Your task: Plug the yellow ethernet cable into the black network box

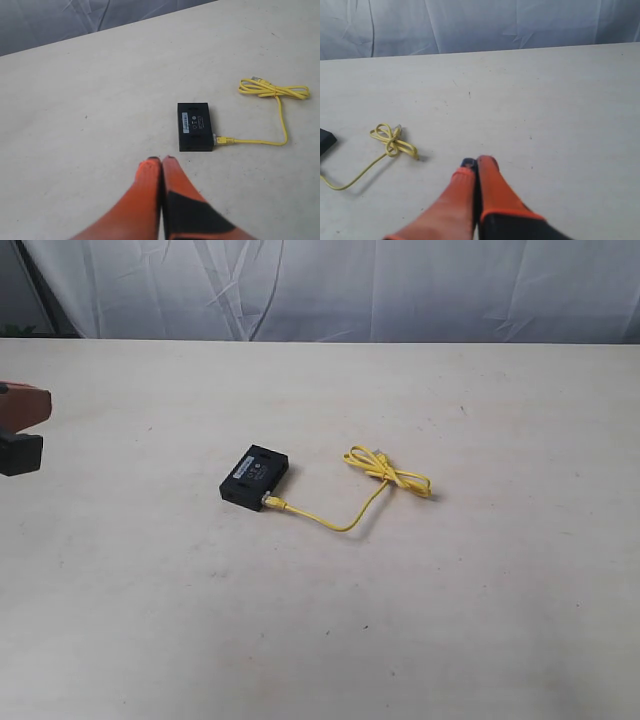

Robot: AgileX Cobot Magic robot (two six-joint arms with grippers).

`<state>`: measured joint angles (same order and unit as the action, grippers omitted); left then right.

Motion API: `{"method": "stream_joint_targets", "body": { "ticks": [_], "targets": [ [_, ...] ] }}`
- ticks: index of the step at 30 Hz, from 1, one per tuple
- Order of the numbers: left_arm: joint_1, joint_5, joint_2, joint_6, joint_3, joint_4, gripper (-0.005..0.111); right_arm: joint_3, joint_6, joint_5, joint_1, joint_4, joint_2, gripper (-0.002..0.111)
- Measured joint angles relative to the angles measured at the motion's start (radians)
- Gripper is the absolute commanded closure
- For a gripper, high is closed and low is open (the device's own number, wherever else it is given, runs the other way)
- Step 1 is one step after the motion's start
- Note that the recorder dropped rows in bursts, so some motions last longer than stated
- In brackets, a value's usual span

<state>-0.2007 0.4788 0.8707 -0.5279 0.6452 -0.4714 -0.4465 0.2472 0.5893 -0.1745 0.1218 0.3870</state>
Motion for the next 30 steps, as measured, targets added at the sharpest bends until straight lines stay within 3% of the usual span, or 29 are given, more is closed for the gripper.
{"method": "stream_joint_targets", "body": {
  "ticks": [9, 16, 23, 30],
  "targets": [
    [0.000, 0.000, 0.000, 0.000, 0.000, 0.000, 0.107, 0.000, 0.000, 0.000, 0.000, 0.000, -0.006, 0.108],
    [0.000, 0.000, 0.000, 0.000, 0.000, 0.000, 0.107, 0.002, 0.000, 0.006, 0.013, -0.002, -0.163, 0.108],
    [0.000, 0.000, 0.000, 0.000, 0.000, 0.000, 0.107, 0.002, 0.000, 0.006, 0.112, -0.004, -0.361, 0.108],
    [0.000, 0.000, 0.000, 0.000, 0.000, 0.000, 0.107, 0.002, 0.000, 0.006, 0.214, -0.004, -0.382, 0.108]
  ]
}}
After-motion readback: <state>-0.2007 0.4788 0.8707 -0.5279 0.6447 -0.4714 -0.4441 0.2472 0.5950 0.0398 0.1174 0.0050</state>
